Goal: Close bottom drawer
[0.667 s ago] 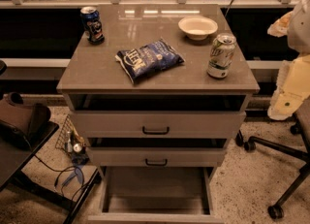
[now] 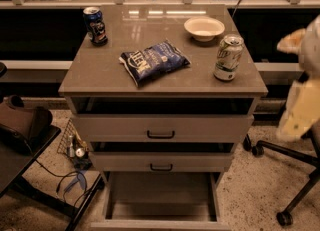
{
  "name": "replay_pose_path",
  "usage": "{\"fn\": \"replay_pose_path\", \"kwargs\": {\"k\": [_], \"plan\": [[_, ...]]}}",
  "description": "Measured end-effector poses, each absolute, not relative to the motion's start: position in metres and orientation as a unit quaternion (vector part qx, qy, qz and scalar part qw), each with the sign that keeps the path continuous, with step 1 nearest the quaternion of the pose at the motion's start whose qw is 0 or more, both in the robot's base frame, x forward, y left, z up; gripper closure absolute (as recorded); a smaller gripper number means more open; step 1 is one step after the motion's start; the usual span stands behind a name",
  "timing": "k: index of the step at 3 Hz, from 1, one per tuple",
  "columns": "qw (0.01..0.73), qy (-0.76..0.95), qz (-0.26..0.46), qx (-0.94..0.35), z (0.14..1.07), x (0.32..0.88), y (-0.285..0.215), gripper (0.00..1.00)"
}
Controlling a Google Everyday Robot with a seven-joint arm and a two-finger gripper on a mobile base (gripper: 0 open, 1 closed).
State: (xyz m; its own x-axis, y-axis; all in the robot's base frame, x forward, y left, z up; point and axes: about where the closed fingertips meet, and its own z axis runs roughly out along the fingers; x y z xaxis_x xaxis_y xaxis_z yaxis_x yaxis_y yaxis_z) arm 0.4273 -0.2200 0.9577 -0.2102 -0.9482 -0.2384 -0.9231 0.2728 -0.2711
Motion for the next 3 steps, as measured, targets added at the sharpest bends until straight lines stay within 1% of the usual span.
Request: {"fn": "replay_pose_path", "kwargs": {"k": [1, 2, 3], "plan": [[0.216, 0.767, -0.008, -0.604, 0.908, 0.397, -0.228, 0.0], [0.241, 0.762, 0.018, -0.601, 0.832, 0.372, -0.243, 0.0], [0.215, 0.745, 0.037, -0.631, 0.72, 0.342, -0.246, 0.0]]}}
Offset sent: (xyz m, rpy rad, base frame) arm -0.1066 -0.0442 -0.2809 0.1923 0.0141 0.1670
